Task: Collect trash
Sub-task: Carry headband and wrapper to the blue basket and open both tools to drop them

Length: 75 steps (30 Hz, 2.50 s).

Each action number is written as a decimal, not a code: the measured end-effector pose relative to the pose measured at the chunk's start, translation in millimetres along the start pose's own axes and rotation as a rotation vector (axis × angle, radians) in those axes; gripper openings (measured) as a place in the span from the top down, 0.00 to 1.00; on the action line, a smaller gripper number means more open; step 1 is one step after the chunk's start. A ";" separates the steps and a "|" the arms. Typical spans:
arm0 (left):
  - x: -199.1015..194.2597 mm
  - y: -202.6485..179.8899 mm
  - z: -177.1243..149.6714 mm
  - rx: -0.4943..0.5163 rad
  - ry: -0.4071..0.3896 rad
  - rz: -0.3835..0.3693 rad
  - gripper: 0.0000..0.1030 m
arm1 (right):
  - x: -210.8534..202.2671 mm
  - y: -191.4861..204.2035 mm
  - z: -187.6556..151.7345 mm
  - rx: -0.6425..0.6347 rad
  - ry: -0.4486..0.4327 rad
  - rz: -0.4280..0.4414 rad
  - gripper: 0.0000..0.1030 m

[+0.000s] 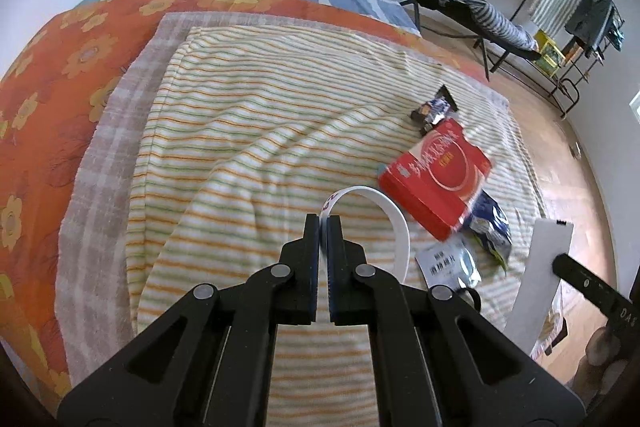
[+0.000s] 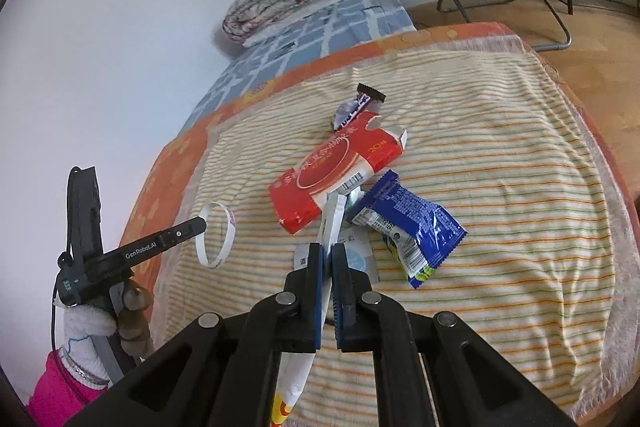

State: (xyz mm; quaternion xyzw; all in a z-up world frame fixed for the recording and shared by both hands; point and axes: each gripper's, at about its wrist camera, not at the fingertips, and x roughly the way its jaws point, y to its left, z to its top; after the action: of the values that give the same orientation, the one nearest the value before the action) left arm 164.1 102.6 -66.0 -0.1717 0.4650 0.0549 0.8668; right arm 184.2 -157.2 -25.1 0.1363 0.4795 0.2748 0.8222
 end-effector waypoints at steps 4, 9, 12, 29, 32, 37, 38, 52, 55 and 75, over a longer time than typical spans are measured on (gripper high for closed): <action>-15.1 -5.5 -9.2 0.029 -0.009 -0.011 0.99 | -12.2 6.1 -4.5 -0.026 -0.020 -0.008 0.98; -37.1 -16.3 -25.2 0.074 -0.020 -0.035 0.99 | -26.4 15.1 -16.0 -0.070 -0.030 -0.017 0.98; -48.9 -23.6 -38.4 0.114 -0.021 -0.040 0.99 | -32.4 21.8 -24.3 -0.105 -0.030 -0.025 0.98; -83.2 -44.6 -125.0 0.220 0.015 -0.071 0.99 | -58.4 61.4 -85.2 -0.276 -0.040 -0.059 0.98; -90.1 -47.0 -139.0 0.228 0.018 -0.080 0.99 | -58.7 65.1 -96.5 -0.299 -0.035 -0.067 0.98; -97.3 -48.4 -162.2 0.242 0.023 -0.080 0.99 | -56.7 67.5 -112.4 -0.323 -0.023 -0.079 0.98; -97.7 -48.6 -165.9 0.244 0.027 -0.081 0.99 | -55.4 67.1 -116.3 -0.323 -0.015 -0.080 0.98; -96.4 -49.7 -221.7 0.284 0.084 -0.083 0.99 | -47.2 63.0 -158.3 -0.336 0.064 -0.087 0.98; -93.0 -49.3 -228.5 0.286 0.101 -0.083 0.99 | -44.9 61.4 -165.9 -0.340 0.080 -0.088 0.98; -79.6 -54.1 -244.2 0.303 0.154 -0.074 0.94 | -45.2 49.9 -173.7 -0.288 0.095 -0.076 0.90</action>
State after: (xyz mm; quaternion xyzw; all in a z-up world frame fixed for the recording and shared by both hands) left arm -59.1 -28.1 -111.1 -0.0598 0.5265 -0.0612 0.8458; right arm 0.6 -149.8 -55.9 -0.0144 0.4781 0.3158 0.8194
